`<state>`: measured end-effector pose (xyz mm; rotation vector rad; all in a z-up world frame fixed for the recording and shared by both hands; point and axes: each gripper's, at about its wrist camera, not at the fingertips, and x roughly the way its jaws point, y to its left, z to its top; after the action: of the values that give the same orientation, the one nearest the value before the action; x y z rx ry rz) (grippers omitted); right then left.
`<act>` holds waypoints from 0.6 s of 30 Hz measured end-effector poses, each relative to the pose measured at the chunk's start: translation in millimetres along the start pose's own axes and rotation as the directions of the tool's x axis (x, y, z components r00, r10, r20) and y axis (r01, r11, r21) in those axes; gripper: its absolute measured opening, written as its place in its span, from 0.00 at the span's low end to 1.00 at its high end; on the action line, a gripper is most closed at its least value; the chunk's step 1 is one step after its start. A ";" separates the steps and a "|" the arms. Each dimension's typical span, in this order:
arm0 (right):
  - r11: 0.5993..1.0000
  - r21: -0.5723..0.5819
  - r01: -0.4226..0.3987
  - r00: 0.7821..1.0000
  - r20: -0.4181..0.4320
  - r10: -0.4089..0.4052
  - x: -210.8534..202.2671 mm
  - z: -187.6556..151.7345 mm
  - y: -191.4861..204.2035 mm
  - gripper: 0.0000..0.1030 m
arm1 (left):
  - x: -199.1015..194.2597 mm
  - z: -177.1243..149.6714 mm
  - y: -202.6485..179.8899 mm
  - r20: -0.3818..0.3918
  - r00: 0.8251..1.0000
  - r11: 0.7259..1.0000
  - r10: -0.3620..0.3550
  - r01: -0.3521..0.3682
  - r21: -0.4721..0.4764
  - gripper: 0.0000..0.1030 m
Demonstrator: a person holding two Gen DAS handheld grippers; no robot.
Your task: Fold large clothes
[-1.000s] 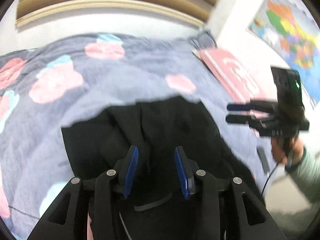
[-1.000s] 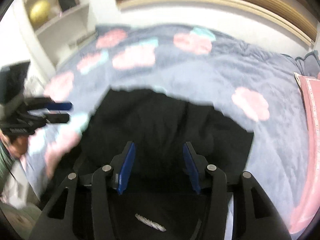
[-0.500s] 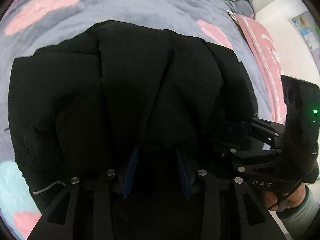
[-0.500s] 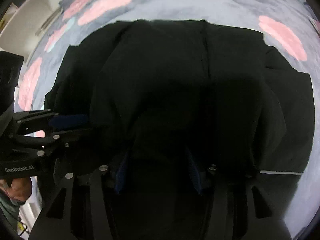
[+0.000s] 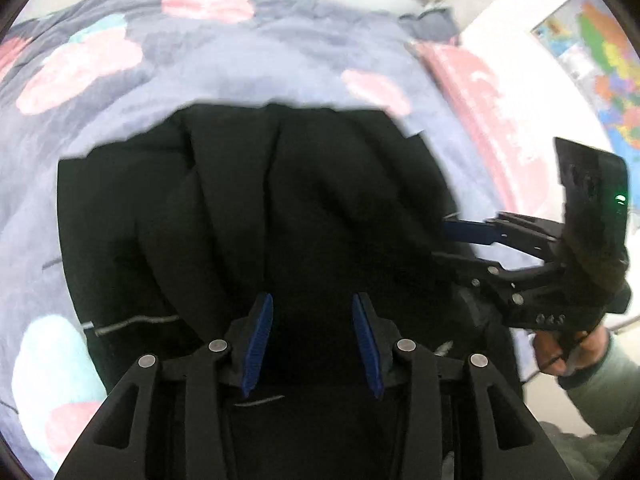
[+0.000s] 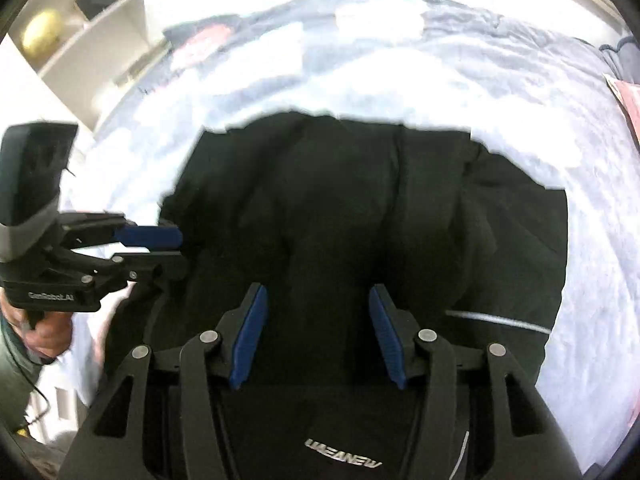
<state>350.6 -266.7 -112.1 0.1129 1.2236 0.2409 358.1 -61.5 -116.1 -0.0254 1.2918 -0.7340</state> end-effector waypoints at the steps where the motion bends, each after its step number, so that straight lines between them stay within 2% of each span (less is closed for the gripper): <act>1: 1.000 0.013 0.008 1.000 -0.024 -0.008 11.0 -3.8 -2.9 0.55 | 7.8 3.0 10.4 -0.012 1.000 1.000 0.002 -0.003 -0.020 0.41; 3: 0.999 0.045 0.008 0.998 -0.065 -0.005 35.6 -16.2 -9.5 0.54 | 33.9 -0.1 25.9 -0.052 0.999 0.996 0.013 -0.018 -0.090 0.43; 5: 0.997 0.071 -0.002 0.998 -0.067 0.006 47.5 -22.3 -15.2 0.54 | 49.9 -2.6 36.8 -0.075 0.997 0.989 0.012 -0.023 -0.144 0.43; 7: 0.996 0.087 0.000 0.998 -0.061 0.006 45.9 -22.6 -15.7 0.54 | 47.3 -1.6 26.2 -0.080 0.994 0.993 0.071 -0.078 -0.094 0.43; 9: 0.996 0.092 -0.002 0.998 -0.056 0.007 36.5 -22.3 -13.2 0.54 | 36.1 -2.7 10.8 -0.070 0.989 0.991 0.129 -0.132 -0.030 0.43; 12: 0.994 0.104 -0.026 0.999 -0.036 0.030 24.8 -23.5 -14.6 0.54 | 11.3 -11.7 3.6 -0.037 0.989 0.989 0.143 -0.144 -0.019 0.43; 14: 0.993 0.115 -0.026 0.999 -0.016 0.028 4.6 -33.2 -16.2 0.54 | -8.1 -22.6 1.1 -0.014 0.989 0.988 0.150 -0.151 -0.015 0.43; 18: 0.987 0.159 -0.027 1.000 0.000 0.027 -31.0 -62.3 -19.7 0.56 | -46.5 -55.3 -3.9 0.003 0.974 0.973 0.228 -0.229 0.016 0.47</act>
<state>284.5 -296.0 -109.1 0.2677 1.2428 0.1667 303.9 -20.2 -91.6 0.1344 1.2625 -0.5466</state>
